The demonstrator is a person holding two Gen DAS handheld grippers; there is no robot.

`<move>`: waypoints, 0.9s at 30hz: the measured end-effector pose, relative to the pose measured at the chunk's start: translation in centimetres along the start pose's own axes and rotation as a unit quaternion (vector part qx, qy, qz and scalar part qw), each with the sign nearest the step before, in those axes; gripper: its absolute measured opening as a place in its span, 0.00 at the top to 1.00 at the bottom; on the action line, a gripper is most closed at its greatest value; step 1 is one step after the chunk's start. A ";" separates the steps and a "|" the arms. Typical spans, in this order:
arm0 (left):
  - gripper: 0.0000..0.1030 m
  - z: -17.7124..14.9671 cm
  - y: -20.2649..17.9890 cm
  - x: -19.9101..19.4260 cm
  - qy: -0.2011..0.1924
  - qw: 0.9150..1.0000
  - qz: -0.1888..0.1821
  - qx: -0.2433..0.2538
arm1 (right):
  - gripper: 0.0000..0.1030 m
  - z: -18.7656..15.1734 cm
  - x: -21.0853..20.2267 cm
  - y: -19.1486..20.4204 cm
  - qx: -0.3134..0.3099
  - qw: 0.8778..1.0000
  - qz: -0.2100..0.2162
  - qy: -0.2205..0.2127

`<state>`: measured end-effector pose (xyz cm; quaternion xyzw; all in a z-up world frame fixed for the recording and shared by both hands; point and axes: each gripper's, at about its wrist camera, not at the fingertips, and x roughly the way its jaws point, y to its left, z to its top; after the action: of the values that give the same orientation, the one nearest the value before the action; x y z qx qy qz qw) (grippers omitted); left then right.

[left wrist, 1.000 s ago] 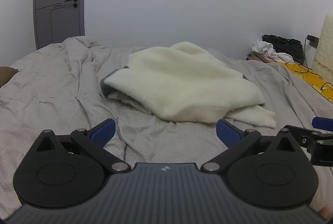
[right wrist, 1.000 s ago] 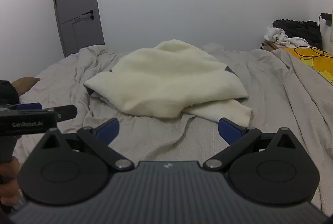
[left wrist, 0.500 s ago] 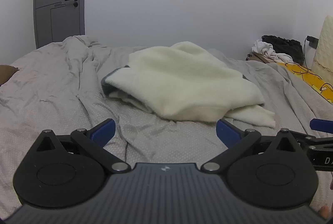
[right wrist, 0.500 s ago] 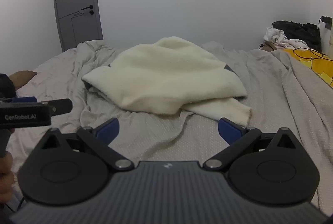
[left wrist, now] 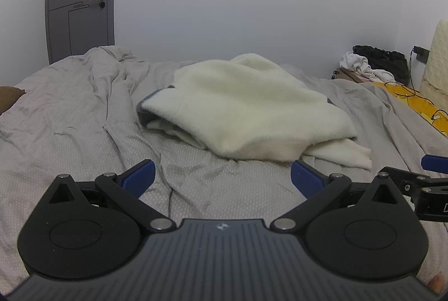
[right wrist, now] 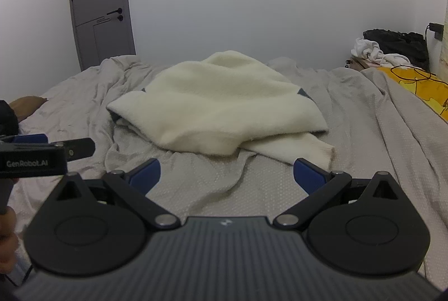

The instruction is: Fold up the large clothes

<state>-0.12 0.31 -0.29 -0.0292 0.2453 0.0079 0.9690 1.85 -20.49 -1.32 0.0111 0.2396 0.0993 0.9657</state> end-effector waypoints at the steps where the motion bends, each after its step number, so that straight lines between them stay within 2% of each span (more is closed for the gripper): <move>1: 0.00 0.0 0.0 0.1 0.000 1.000 0.000 0.000 | 0.00 0.0 0.0 0.0 0.000 1.000 0.000 0.000; 27: 0.00 -0.4 0.0 0.6 0.004 1.000 -0.002 0.004 | 0.00 -0.1 0.1 0.0 0.003 1.000 0.001 0.005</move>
<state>0.21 0.26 -0.91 -0.0257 0.2489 0.0043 0.9682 1.93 -20.51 -1.43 0.0137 0.2447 0.1000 0.9643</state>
